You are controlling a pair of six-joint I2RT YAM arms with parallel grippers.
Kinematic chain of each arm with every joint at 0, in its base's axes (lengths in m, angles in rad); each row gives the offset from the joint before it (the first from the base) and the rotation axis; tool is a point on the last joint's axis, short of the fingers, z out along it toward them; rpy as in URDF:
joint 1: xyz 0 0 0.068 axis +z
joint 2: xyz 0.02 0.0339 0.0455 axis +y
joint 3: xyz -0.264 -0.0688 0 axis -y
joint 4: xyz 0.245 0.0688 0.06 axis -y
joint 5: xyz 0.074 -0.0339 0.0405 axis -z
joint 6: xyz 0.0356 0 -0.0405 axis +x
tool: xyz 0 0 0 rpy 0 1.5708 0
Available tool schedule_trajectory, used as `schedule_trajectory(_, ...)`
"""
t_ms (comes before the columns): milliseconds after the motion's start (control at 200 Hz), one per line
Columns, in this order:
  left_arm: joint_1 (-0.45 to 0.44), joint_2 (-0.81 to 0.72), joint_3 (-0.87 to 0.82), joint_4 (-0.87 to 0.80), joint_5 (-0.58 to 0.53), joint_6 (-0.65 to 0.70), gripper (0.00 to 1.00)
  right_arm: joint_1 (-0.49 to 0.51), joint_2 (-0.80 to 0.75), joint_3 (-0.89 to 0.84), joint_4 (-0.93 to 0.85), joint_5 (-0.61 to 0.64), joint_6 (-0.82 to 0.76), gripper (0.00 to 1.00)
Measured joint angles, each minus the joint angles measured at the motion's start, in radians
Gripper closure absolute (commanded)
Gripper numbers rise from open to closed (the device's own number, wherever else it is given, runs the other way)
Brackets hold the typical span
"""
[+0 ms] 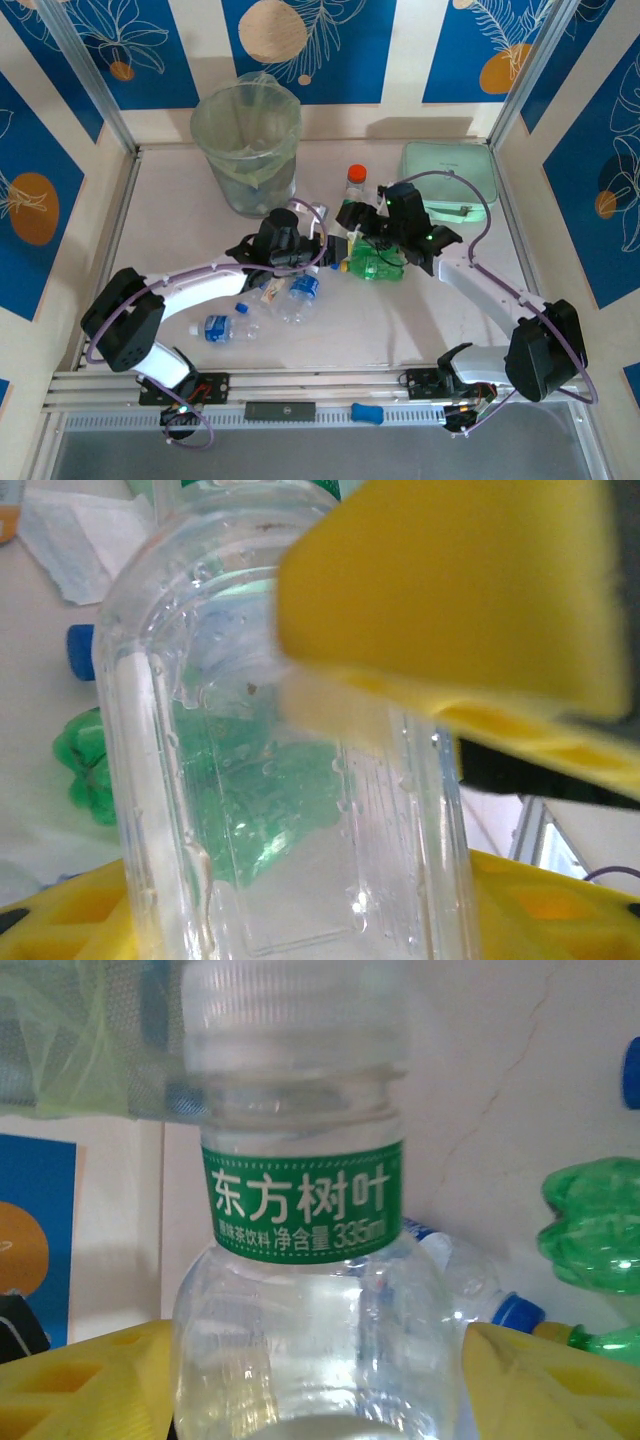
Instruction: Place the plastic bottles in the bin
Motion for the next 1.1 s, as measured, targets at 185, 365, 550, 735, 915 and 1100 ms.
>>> schedule_trajectory(185,0.002,-0.038,-0.039,-0.029,-0.054,0.006,0.44,-0.077,-0.072,0.002,-0.042,0.004,-0.022,0.20)
schedule_trajectory(365,0.026,-0.108,-0.037,-0.102,-0.093,0.053,0.44,-0.116,-0.116,-0.001,-0.058,0.008,-0.025,0.19)
schedule_trajectory(550,0.101,-0.167,0.093,-0.268,-0.114,0.169,0.45,-0.120,-0.121,-0.032,-0.062,0.006,-0.020,0.19)
schedule_trajectory(735,0.215,-0.179,0.322,-0.401,-0.126,0.285,0.45,-0.119,-0.120,-0.082,-0.046,-0.011,0.002,0.17)
schedule_trajectory(915,0.323,-0.156,0.515,-0.499,-0.141,0.376,0.46,-0.116,-0.120,-0.090,-0.046,-0.020,0.003,0.16)
schedule_trajectory(1100,0.418,-0.039,0.721,-0.598,-0.158,0.447,0.46,-0.114,-0.148,-0.090,-0.087,-0.019,-0.017,0.16)
